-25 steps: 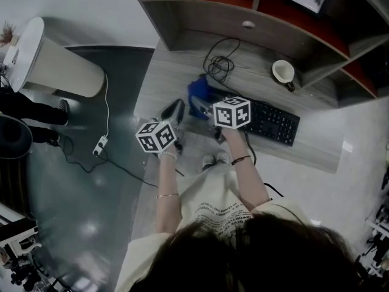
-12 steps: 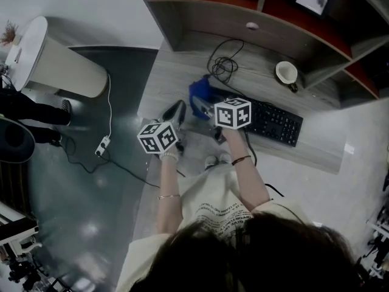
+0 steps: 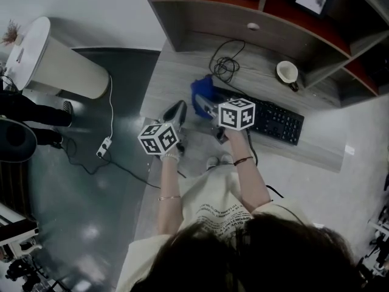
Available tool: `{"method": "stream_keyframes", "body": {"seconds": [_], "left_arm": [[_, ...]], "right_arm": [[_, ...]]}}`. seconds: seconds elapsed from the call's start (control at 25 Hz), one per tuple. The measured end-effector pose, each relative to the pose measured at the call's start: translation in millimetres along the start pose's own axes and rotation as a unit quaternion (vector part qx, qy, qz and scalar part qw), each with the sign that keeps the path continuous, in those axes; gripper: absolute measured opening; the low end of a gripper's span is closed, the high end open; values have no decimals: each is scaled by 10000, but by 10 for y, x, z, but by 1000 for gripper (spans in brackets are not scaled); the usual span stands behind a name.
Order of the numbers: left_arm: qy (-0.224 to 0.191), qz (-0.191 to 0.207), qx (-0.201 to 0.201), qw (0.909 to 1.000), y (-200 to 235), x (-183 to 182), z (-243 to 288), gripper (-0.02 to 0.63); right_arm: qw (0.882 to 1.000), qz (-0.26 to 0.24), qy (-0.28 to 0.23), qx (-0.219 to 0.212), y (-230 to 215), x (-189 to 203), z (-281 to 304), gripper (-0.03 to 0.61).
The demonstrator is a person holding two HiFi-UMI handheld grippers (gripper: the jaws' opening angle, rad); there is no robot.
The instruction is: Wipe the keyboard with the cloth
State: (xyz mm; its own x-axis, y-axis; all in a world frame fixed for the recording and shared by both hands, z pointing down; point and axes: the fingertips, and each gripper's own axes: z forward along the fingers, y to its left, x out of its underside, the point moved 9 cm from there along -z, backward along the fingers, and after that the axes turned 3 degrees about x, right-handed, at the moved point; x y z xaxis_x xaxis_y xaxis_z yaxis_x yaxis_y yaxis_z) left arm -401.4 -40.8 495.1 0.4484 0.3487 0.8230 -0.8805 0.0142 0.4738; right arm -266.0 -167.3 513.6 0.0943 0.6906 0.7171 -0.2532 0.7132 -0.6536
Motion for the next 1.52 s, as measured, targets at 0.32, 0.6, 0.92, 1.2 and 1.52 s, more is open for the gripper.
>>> {"method": "stream_keyframes", "body": {"seconds": [0.32, 0.6, 0.92, 1.2, 1.52], "left_arm": [[-218, 183, 53, 9996, -62, -32, -135, -9], [-456, 455, 207, 9977, -135, -108, -249, -9], [-725, 856, 555, 9921, -292, -305, -292, -9], [-750, 1336, 919, 9839, -502, -447, -259, -9], [-780, 1445, 1099, 9803, -596, -476, -229, -9]], "right_arm": [[9985, -432, -342, -41, 130, -96, -174, 52], [9940, -770, -768, -116, 272, -172, -362, 52], [9815, -1480, -1211, -125, 418, -331, -633, 52], [9709, -1865, -1491, -204, 517, -525, -836, 52], [9657, -2059, -1549, -327, 586, -592, -898, 52]]}}
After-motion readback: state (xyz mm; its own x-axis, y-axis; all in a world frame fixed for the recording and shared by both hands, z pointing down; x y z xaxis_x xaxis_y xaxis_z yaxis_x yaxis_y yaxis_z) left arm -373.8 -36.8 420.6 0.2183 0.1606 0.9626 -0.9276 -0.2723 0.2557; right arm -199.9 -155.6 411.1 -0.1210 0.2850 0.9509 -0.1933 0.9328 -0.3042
